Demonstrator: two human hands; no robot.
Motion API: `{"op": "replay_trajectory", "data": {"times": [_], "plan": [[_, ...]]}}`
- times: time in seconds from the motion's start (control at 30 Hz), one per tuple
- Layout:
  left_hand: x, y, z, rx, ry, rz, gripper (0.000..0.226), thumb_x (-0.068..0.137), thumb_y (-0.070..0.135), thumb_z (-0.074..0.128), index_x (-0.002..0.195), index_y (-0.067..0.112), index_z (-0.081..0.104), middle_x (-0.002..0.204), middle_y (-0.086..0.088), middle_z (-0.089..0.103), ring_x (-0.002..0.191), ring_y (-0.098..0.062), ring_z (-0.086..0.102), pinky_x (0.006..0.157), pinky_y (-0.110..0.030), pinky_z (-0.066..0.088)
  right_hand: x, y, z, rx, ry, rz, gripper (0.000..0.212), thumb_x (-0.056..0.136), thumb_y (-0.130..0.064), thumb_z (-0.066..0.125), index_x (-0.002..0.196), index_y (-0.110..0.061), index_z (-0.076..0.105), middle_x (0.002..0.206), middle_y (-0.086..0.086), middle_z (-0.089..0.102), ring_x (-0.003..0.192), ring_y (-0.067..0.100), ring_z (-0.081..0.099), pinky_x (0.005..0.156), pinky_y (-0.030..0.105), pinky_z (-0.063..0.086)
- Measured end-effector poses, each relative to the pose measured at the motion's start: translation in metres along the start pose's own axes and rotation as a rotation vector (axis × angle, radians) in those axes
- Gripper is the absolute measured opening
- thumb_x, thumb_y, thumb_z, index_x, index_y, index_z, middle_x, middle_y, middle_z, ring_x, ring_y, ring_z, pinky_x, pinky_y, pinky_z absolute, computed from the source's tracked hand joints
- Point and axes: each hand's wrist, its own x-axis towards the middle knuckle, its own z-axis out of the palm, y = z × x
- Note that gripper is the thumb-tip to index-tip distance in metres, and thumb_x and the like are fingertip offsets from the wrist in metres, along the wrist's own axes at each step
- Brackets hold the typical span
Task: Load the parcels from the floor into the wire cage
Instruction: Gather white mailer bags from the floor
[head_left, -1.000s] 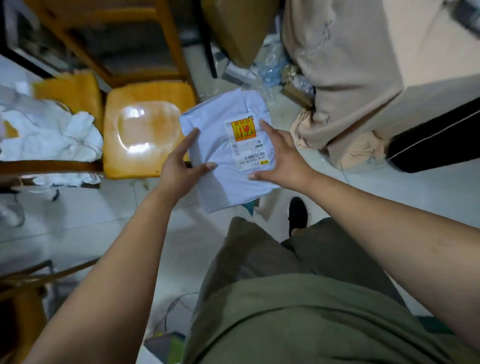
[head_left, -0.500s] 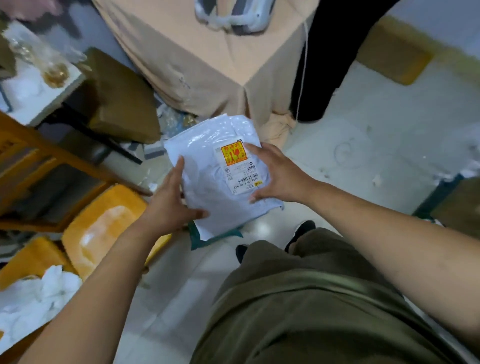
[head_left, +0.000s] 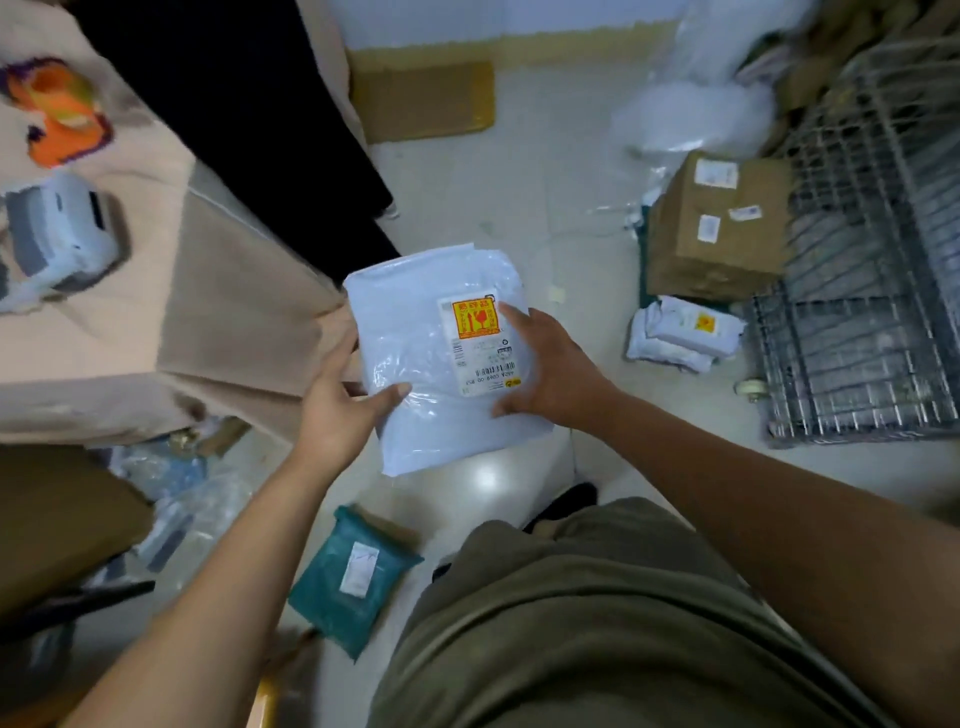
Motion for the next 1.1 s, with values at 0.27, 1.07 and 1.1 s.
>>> {"op": "replay_trajectory", "data": {"times": [0.27, 1.07, 1.1], "plan": [[0.098, 0.094, 0.146, 0.225, -0.107, 0.094, 0.054, 0.097, 0.030, 0.068, 0.144, 0.049, 0.051, 0.086, 0.038, 0.067, 0.076, 0.011, 0.069, 0.083, -0.008, 0.050, -0.014, 0.107, -0.118, 0.087, 0.163, 0.181, 0.130, 0.061, -0.038, 0.098, 0.162, -0.029, 0.018, 0.158, 0.004, 0.027, 0.145, 0.017, 0.029, 0.112, 0.020, 0.023], [0.336, 0.180, 0.468, 0.486, -0.904, 0.102, 0.082, 0.076, 0.040, 0.067, 0.153, 0.030, 0.042, 0.140, 0.007, 0.057, 0.128, -0.014, 0.053, 0.099, -0.029, 0.045, 0.027, 0.328, -0.209, 0.291, 0.532, 0.825, 0.128, 0.061, -0.034, 0.096, 0.162, -0.033, 0.017, 0.162, 0.010, 0.022, 0.142, 0.032, 0.040, 0.115, 0.041, 0.041], [0.342, 0.176, 0.482, 0.498, -0.924, 0.081, 0.081, 0.076, 0.038, 0.067, 0.153, 0.033, 0.042, 0.135, 0.008, 0.059, 0.126, -0.015, 0.055, 0.102, -0.035, 0.048, 0.029, 0.342, -0.207, 0.298, 0.536, 0.848, 0.129, 0.061, -0.034, 0.096, 0.162, -0.035, 0.016, 0.163, 0.010, 0.020, 0.142, 0.032, 0.040, 0.114, 0.042, 0.042]]}}
